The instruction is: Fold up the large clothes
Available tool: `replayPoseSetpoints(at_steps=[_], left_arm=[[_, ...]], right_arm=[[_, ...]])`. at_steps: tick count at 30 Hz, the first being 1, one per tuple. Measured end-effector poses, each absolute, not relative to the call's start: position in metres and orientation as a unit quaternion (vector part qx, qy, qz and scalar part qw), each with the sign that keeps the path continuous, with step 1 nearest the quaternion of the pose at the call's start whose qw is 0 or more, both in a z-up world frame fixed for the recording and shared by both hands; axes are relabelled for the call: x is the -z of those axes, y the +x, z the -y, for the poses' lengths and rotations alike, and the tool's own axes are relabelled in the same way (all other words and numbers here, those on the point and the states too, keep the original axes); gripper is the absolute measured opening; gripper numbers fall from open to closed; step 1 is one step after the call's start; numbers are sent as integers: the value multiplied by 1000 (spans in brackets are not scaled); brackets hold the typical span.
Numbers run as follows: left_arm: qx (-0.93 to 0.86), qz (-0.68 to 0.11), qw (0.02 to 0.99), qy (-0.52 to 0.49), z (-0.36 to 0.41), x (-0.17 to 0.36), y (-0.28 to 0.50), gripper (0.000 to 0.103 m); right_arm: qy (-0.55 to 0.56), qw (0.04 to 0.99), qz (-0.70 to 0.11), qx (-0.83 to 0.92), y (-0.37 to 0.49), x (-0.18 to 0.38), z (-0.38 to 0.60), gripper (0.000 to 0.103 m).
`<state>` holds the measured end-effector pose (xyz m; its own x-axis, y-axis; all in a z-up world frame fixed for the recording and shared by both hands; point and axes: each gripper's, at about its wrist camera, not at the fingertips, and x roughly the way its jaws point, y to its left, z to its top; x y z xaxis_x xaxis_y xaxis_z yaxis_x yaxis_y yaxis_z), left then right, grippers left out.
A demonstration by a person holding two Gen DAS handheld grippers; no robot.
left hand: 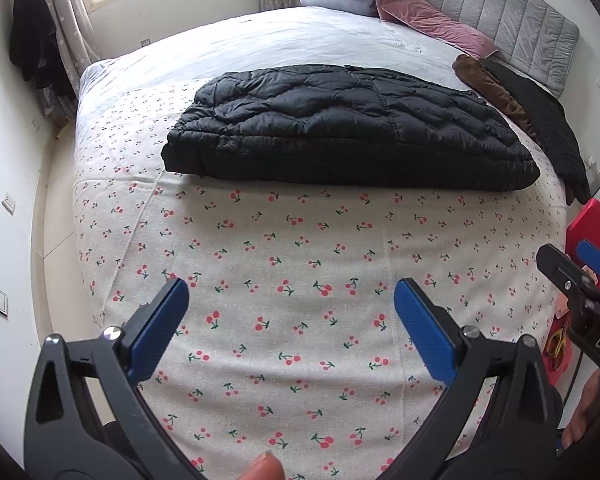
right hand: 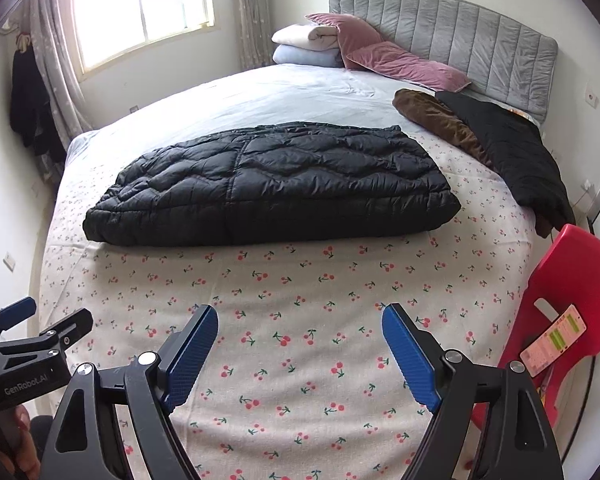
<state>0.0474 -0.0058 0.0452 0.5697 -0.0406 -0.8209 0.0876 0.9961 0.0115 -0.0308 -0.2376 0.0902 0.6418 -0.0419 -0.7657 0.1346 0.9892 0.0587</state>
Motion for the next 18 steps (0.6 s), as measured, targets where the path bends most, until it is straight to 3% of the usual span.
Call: replayPoseSetpoints(at_steps=[18], left_arm=[[50, -460, 886, 21, 16, -49, 38, 102]], right_arm=[[47, 902, -427, 45, -37, -90, 232, 86]])
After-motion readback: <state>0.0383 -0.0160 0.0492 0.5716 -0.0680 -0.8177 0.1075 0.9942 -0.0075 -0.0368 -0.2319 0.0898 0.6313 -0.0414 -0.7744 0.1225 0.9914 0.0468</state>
